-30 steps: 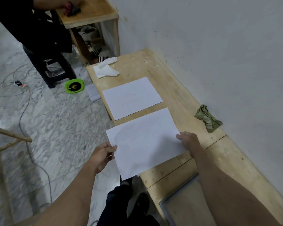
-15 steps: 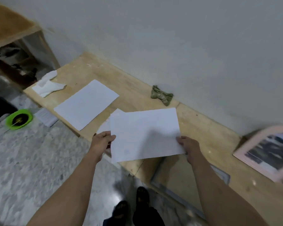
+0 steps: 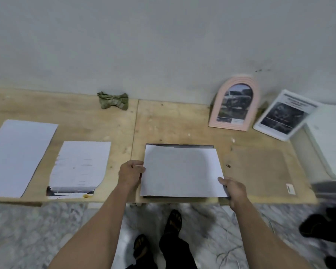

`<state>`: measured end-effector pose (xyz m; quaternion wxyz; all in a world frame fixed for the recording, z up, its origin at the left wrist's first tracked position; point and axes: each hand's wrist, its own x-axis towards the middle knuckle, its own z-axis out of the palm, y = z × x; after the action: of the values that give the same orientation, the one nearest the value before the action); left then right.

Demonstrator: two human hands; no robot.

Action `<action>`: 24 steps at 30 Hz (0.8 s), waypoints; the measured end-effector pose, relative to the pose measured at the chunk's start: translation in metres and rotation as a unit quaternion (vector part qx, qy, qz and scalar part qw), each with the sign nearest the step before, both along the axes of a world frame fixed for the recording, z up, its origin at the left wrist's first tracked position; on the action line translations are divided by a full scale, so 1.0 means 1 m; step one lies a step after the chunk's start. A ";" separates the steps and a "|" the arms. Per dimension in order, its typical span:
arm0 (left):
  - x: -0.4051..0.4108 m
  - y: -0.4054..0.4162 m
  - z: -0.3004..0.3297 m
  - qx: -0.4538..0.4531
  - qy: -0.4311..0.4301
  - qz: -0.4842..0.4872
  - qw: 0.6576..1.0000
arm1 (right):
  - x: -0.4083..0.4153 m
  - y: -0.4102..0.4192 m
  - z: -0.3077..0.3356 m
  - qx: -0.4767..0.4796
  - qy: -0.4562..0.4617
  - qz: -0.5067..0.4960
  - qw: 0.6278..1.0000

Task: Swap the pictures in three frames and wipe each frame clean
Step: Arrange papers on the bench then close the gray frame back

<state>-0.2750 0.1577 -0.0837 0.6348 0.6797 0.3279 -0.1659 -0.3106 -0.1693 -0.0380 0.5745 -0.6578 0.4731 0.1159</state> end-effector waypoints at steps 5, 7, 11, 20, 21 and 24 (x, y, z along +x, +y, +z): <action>0.007 -0.010 -0.005 0.036 0.021 -0.016 0.999 | -0.002 -0.011 -0.010 0.001 0.011 -0.014 1.000; 0.012 -0.013 -0.004 0.045 0.027 -0.014 0.999 | 0.004 -0.013 -0.011 -0.002 0.000 -0.016 1.000; 0.018 -0.018 -0.005 0.058 0.048 0.003 0.997 | 0.022 -0.015 -0.015 -0.003 -0.029 -0.025 0.999; 0.017 -0.024 -0.012 0.094 0.048 0.025 0.994 | 0.043 -0.015 -0.031 -0.034 -0.012 0.011 0.999; 0.018 -0.026 -0.012 0.102 0.046 0.025 0.993 | 0.043 -0.016 -0.032 -0.032 -0.009 0.014 0.999; 0.017 -0.030 -0.011 0.129 0.038 0.011 0.991 | 0.041 -0.019 -0.038 -0.041 -0.001 0.039 0.998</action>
<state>-0.2576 0.1279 -0.0950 0.5304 0.7456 0.3782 -0.1405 -0.2693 -0.1883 -0.0757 0.5424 -0.6989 0.4511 0.1177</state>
